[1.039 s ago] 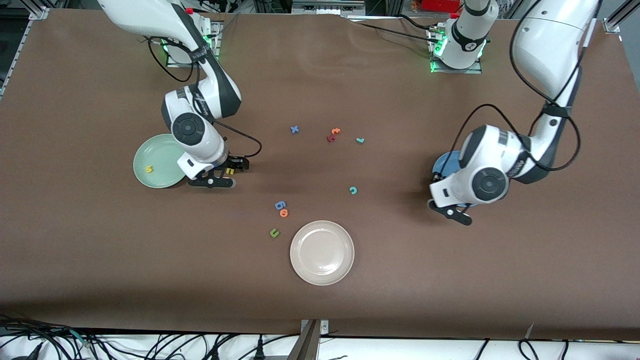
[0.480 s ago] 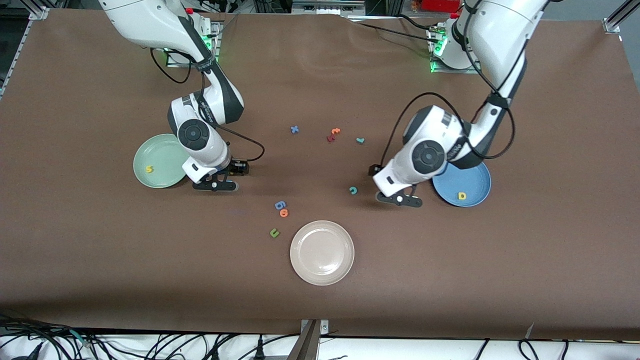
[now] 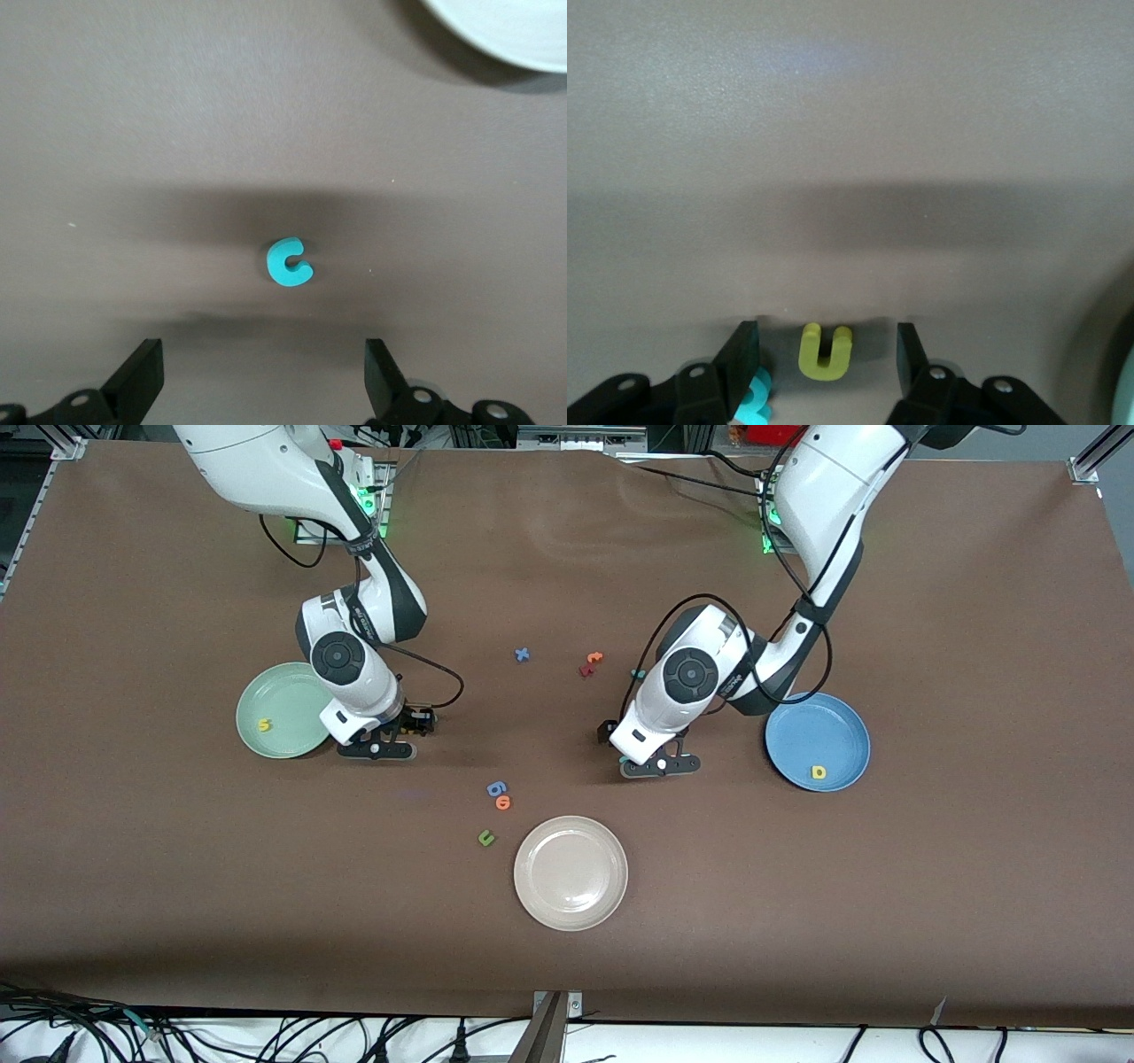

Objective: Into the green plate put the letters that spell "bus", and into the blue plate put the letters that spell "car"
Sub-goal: 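Grasp the u with the right gripper while the left gripper reaches the c, then lower the yellow u onto the green plate and open the right gripper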

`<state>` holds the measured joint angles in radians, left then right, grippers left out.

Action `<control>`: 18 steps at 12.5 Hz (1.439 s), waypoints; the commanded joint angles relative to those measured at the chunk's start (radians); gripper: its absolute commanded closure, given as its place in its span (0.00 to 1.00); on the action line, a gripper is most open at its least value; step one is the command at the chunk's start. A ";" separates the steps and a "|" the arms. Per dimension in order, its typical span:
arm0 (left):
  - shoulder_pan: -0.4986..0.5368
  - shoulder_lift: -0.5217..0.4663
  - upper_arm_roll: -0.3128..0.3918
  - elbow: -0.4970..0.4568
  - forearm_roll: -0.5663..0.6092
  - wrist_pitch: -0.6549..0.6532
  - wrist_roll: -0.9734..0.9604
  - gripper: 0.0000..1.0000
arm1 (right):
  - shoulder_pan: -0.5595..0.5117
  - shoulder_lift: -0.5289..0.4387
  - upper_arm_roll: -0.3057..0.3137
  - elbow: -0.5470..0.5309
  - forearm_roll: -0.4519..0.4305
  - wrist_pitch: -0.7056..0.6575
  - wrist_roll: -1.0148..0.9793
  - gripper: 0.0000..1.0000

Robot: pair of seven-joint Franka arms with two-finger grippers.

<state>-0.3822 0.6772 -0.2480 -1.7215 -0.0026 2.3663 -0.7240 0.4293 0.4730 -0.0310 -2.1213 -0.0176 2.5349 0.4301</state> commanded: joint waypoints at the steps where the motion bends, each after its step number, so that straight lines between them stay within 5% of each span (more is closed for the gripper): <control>1: -0.023 0.047 0.018 0.078 0.002 0.007 -0.076 0.00 | -0.014 -0.005 0.003 -0.017 0.002 0.019 -0.014 0.36; 5: -0.043 0.105 0.027 0.144 0.070 -0.005 -0.163 0.00 | -0.014 -0.002 0.003 -0.017 0.002 0.021 -0.014 0.62; 8: -0.043 0.117 0.036 0.146 0.076 -0.007 -0.163 0.10 | -0.014 -0.004 0.003 -0.016 0.002 0.019 -0.014 0.87; 12: -0.044 0.124 0.036 0.146 0.102 -0.022 -0.163 0.26 | -0.015 -0.065 -0.032 0.010 0.002 -0.097 -0.040 0.90; 18: -0.050 0.124 0.036 0.174 0.102 -0.079 -0.163 0.48 | -0.015 -0.152 -0.237 0.087 0.004 -0.407 -0.247 0.89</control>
<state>-0.4146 0.7852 -0.2225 -1.5953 0.0738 2.3289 -0.8616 0.4150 0.3406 -0.2231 -2.0252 -0.0175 2.1856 0.2429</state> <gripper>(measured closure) 0.436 0.744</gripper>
